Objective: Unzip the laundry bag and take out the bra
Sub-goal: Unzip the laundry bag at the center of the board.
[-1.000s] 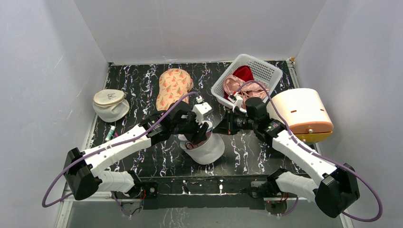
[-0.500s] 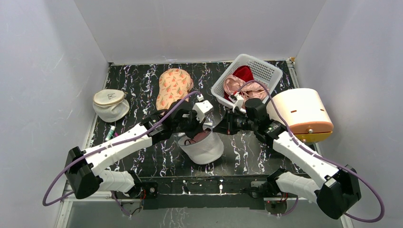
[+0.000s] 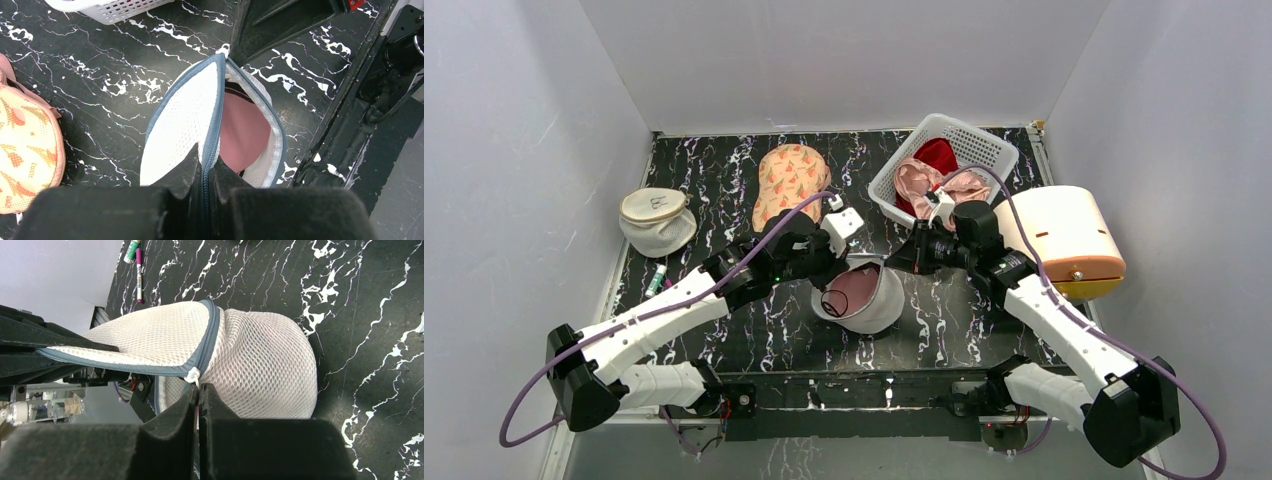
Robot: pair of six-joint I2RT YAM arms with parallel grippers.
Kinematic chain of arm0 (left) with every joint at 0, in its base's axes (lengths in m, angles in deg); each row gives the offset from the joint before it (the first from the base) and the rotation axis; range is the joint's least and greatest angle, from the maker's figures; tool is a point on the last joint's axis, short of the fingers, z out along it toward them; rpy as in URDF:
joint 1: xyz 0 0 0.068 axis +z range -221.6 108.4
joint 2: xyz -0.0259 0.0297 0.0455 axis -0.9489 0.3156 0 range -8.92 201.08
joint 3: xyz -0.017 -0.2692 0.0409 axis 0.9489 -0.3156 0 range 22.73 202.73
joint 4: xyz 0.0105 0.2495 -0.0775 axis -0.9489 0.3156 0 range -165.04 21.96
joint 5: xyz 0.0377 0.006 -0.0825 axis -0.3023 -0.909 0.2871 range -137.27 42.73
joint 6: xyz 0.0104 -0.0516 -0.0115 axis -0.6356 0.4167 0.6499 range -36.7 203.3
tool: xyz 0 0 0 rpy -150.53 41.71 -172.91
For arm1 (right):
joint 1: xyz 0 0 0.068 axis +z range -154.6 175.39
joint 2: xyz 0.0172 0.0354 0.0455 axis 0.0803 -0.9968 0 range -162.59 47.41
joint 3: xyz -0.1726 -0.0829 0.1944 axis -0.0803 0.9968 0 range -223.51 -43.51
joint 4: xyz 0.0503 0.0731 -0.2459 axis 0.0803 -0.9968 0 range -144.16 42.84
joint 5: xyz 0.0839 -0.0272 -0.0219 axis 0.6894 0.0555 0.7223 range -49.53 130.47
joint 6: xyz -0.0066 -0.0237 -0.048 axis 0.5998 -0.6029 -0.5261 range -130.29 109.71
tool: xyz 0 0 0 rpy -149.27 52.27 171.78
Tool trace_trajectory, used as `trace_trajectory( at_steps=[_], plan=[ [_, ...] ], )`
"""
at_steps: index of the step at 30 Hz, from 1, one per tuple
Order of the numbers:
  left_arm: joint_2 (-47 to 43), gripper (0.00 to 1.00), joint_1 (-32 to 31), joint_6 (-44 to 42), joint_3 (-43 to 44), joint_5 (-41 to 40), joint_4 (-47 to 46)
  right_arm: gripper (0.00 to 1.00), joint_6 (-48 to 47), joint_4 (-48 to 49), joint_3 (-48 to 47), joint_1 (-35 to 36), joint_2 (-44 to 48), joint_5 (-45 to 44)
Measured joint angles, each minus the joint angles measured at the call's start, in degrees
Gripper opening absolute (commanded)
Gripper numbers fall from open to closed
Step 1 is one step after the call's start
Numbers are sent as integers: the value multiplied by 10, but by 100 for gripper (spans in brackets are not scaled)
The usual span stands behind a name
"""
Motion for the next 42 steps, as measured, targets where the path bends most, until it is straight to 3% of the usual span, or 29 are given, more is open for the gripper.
trace_trajectory(
  at_steps=[5, 8, 13, 20, 25, 31, 35, 42],
  plan=[
    [0, 32, 0, 2, 0, -3, 6, 0, -22, -10, -10, -9, 0, 21],
    [1, 44, 1, 2, 0, -3, 16, 0, -33, -20, -12, -19, -3, 37],
    [10, 52, 1, -2, 0, 6, 22, 0, -44, -32, -14, -23, -17, 70],
    [45, 56, -10, -9, 17, 24, 22, 0, -45, -34, -24, -9, -19, 92],
    [83, 50, -45, -18, 44, 0, 19, 0, -42, -33, -34, 10, -19, 97],
    [91, 33, -59, -27, 45, -40, 15, 0, -40, -33, -35, 25, -18, 97],
    [91, 14, -59, -32, 45, -60, 14, 0, -39, -33, -37, 31, -17, 97],
    [87, 0, -61, -39, 45, -87, 13, 0, -37, -33, -37, 35, -17, 89]
  ],
)
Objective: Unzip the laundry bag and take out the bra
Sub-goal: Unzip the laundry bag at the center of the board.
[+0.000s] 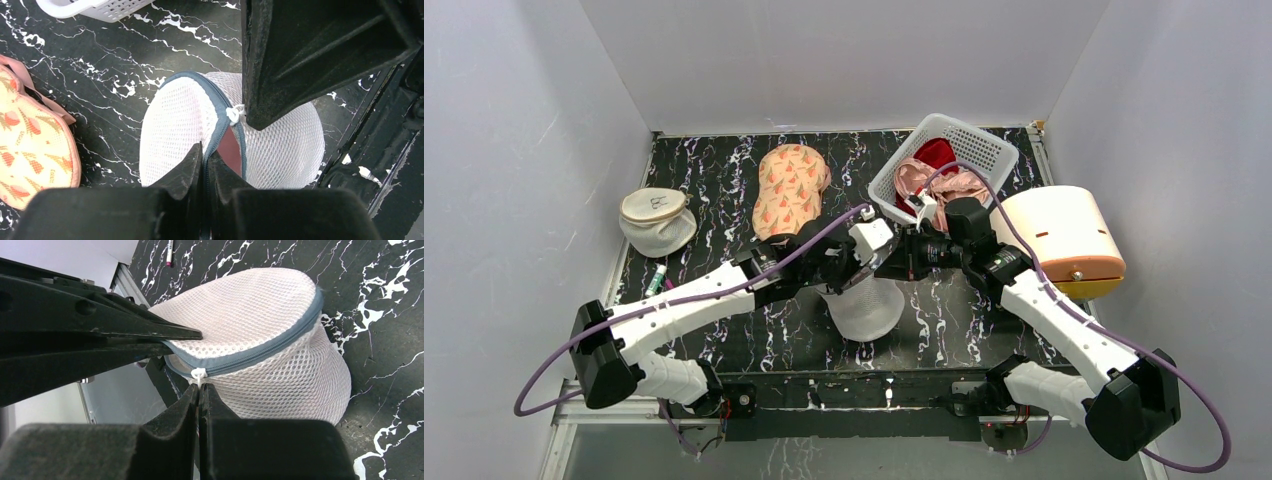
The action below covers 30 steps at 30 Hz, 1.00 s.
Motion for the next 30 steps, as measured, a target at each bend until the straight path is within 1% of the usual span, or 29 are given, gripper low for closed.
trace_trajectory(
  at_steps=[4, 10, 14, 19, 22, 26, 30],
  plan=[
    [-12, 0, 0, -4, 0, -9, 1, 0, 5, 4, 0, 1, 0, -15],
    [-45, 0, 0, -10, -1, -18, 6, 0, 7, -5, -13, 1, 0, -67],
    [-72, 0, 0, -15, -1, -23, 5, 0, 1, -19, -31, 0, -10, -104],
    [-91, 0, 0, -16, -6, -34, 1, 0, -4, -30, -33, -12, -25, -126],
    [-91, 0, 0, -15, -13, -39, -5, 0, -5, -30, -33, -33, -33, -120],
    [-90, 0, 0, -10, -20, -42, -13, 0, -5, -23, -26, -66, -44, -86],
    [-88, 0, 0, -1, -21, -44, -14, 0, -9, -21, -25, -80, -50, -57]
  ],
)
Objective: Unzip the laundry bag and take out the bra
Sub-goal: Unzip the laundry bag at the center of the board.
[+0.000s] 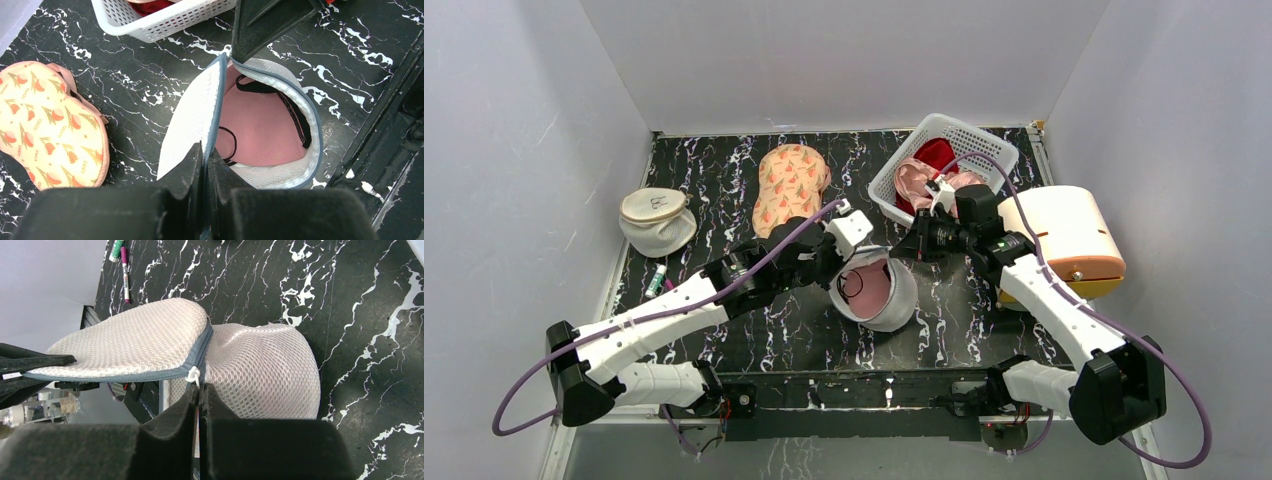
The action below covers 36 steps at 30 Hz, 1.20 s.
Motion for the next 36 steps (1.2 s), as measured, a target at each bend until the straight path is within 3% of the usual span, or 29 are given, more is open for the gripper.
trace_trajectory(
  at_steps=[3, 5, 14, 28, 36],
  plan=[
    [2, 0, 0, 7, 0, -3, 2, 0, -5, 9, 5, -6, 1, 20],
    [7, 8, 0, 13, 0, -5, 6, 0, -9, 14, 15, -10, 3, 36],
    [36, 59, 1, 49, 22, 6, 49, 0, -11, 26, 35, -14, 38, 96],
    [107, 64, -32, 60, 65, 0, 68, 0, 23, 54, 35, 52, 40, 106],
    [108, 42, -37, 59, 64, -10, 66, 0, 23, 53, 35, 54, 45, 105]
  ],
)
